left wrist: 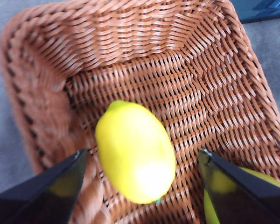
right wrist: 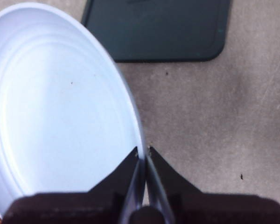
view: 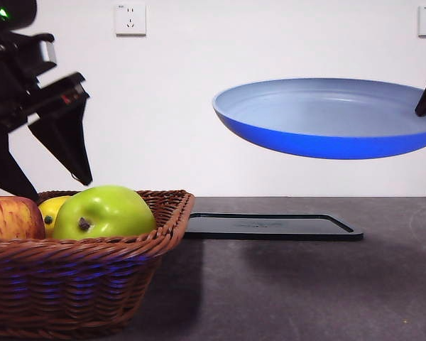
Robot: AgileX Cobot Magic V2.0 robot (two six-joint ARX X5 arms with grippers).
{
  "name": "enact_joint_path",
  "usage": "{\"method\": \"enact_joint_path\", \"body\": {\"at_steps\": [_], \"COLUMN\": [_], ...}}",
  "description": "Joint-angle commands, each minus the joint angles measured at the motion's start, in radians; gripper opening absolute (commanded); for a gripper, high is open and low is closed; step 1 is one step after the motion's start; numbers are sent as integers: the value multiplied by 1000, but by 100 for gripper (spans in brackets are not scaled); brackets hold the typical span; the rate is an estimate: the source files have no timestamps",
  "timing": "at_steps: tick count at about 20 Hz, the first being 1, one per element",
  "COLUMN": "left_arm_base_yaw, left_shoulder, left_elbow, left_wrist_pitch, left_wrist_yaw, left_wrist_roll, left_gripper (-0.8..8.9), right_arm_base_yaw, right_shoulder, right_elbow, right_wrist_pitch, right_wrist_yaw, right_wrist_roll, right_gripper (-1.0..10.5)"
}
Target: Take the lemon from the basket,put the lemon in the plate,hand out the plate
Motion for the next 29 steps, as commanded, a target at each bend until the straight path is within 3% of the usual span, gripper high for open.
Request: {"method": "enact_joint_path", "body": {"at_steps": [1,10,14,19,22,23,27,29], "left_arm_base_yaw": [-14,-59,-59,-58,-59,-58,-116,-212], "left_shoulder": [56,173,173,166,133,119,85,85], "left_elbow": [19,19,19,31,120,162,347,381], "left_wrist_pitch": [27,81,58,47,-47,-75,-109,-87], "left_wrist_yaw": [-4,-79,-80,-75,-63,-22,294,278], "left_wrist_roll": [0,6,31,32,32,32,28,28], "left_gripper": [416,411,230,217,217,217,217,217], "right_arm_base_yaw": [2,2,2,2,2,2,5,6], "right_shoulder": [5,5,5,5,13,24,121,163], "right_elbow": [14,14,14,14,14,14,14,14], "right_wrist_pitch": [10,10,10,11,15,19,21,21], "right_wrist_yaw": [-2,0,3,4,7,6,-5,-9], "right_wrist_roll": [14,13,13,13,16,29,58,90], "right_gripper": [3,3,3,3,3,3,3,3]}}
